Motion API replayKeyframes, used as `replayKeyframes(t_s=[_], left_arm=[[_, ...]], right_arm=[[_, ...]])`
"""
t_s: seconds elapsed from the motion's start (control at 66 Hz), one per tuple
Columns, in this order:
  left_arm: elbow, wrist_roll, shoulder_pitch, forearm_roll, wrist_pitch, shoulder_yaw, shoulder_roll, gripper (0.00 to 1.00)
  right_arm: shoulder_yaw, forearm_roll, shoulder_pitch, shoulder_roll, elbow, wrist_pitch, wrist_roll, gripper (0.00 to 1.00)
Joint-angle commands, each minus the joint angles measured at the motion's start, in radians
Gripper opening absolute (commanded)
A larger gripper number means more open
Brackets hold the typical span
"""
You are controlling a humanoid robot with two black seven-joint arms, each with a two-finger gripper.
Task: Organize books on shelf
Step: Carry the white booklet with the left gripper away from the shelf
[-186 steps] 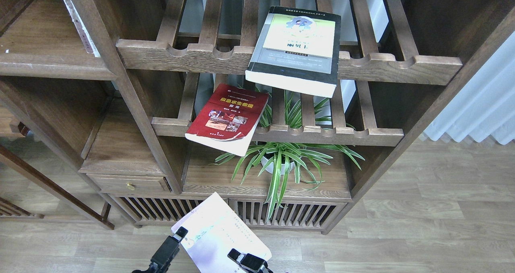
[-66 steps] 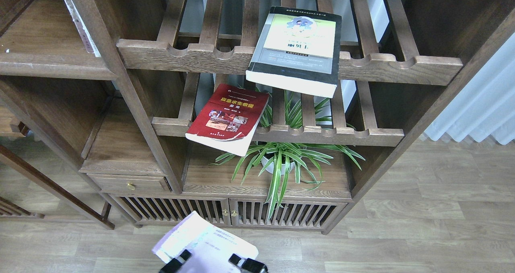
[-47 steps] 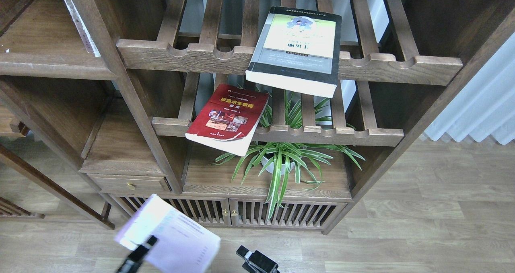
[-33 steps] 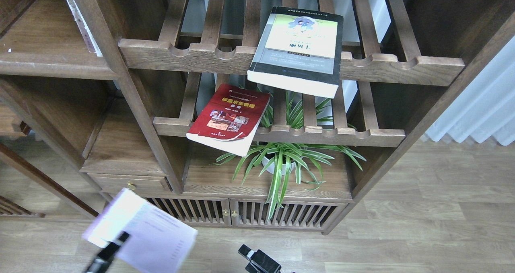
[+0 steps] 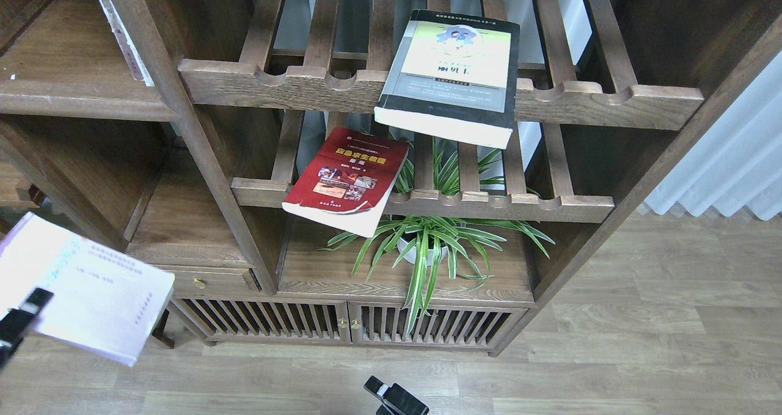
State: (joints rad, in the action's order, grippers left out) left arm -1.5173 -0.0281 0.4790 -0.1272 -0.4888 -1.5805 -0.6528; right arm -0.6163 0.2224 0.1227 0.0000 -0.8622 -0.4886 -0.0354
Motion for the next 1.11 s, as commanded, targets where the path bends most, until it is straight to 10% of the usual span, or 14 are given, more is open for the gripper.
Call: replayKeyframes(t_s=[0.0,0.364,0.439,0.455,0.591,1.091], left_arm=[[-0.038,0.037,0.007,-0.037,0.0,-0.065,-0.024,0.05],[-0.061,0.183,-0.006,-0.06,0.0,-0.349,-0.067,0.05],[-0.058,0.275,-0.051,-0.051,0.0,-0.408,-0.067,0.05],[-0.049,0.36,-0.107,-0.048,0.0,-0.432,-0.062,0.05],[-0.032,0.507,-0.25,-0.005,0.0,-0.446,-0.047,0.05],[0.049,0.517,-0.583,0.331,0.0,-0.497,-0.037,0.05]], right_arm=[[0.001,0.0,0.001,0.0,0.014,0.0,0.002,0.99],[0.0,0.002,0.002,0.0,0.029,0.0,0.002,0.99],[0.001,0.002,0.002,0.0,0.029,0.0,0.002,0.99],[0.001,0.002,0.002,0.0,0.029,0.0,0.002,0.99],[0.001,0.002,0.002,0.0,0.029,0.0,0.002,0.99],[0.0,0.002,0.003,0.0,0.029,0.0,0.003,0.99]])
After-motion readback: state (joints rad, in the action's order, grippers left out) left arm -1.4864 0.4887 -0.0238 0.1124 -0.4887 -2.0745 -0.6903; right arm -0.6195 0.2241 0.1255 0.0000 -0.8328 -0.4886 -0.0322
